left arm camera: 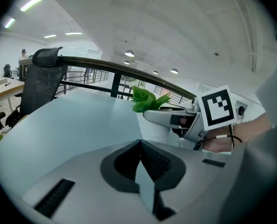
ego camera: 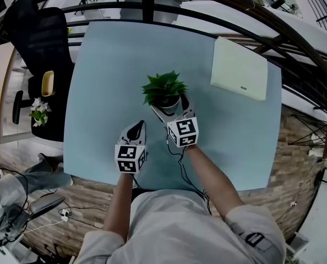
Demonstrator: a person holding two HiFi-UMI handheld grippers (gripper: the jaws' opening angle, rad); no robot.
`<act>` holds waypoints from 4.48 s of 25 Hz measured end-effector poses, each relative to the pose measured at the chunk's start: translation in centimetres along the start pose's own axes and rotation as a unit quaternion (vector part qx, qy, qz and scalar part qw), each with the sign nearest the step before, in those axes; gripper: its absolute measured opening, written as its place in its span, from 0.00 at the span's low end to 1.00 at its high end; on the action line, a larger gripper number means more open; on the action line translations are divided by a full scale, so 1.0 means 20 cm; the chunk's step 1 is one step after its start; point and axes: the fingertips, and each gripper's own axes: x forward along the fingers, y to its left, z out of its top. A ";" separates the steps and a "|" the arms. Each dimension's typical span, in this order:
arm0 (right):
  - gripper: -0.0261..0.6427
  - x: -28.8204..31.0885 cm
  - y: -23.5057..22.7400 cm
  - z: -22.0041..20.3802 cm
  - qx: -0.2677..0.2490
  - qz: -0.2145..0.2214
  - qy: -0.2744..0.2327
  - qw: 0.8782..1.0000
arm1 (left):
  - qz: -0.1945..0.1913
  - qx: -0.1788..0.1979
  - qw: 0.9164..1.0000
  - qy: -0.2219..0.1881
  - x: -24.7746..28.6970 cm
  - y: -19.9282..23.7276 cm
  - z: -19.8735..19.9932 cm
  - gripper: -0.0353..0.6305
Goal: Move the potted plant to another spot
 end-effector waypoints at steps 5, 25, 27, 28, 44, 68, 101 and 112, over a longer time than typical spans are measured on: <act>0.79 -0.09 0.04 -0.06 -0.005 0.005 0.003 1.000 | 0.007 -0.003 1.000 0.005 -0.03 0.00 -0.04 0.07; 0.81 -0.16 0.09 -0.20 -0.021 0.011 0.040 0.999 | 0.020 -0.021 1.000 0.003 -0.05 -0.03 -0.10 0.07; 0.82 -0.18 0.07 -0.21 -0.013 0.012 0.045 0.999 | 0.023 -0.023 0.999 0.003 -0.06 -0.04 -0.11 0.07; 0.83 -0.20 0.07 -0.22 -0.009 0.012 0.048 0.999 | 0.024 -0.025 0.999 0.003 -0.06 -0.04 -0.11 0.07; 0.35 -0.57 -0.01 -0.38 -0.112 -0.002 0.093 0.989 | 0.040 -0.029 0.998 0.028 -0.07 -0.19 -0.23 0.07; 0.04 -1.30 -0.50 -0.43 -0.033 -0.077 0.122 0.989 | -0.062 0.027 0.997 0.036 0.12 -1.00 -0.20 0.07; 0.04 -2.16 -1.08 0.44 -0.026 -0.171 -0.093 0.980 | -0.153 0.110 0.969 -0.158 -0.04 -2.06 0.61 0.07; 0.04 -2.21 -1.06 0.76 -0.063 -0.181 -0.154 0.969 | -0.131 0.141 0.952 -0.240 -0.22 -2.09 0.88 0.07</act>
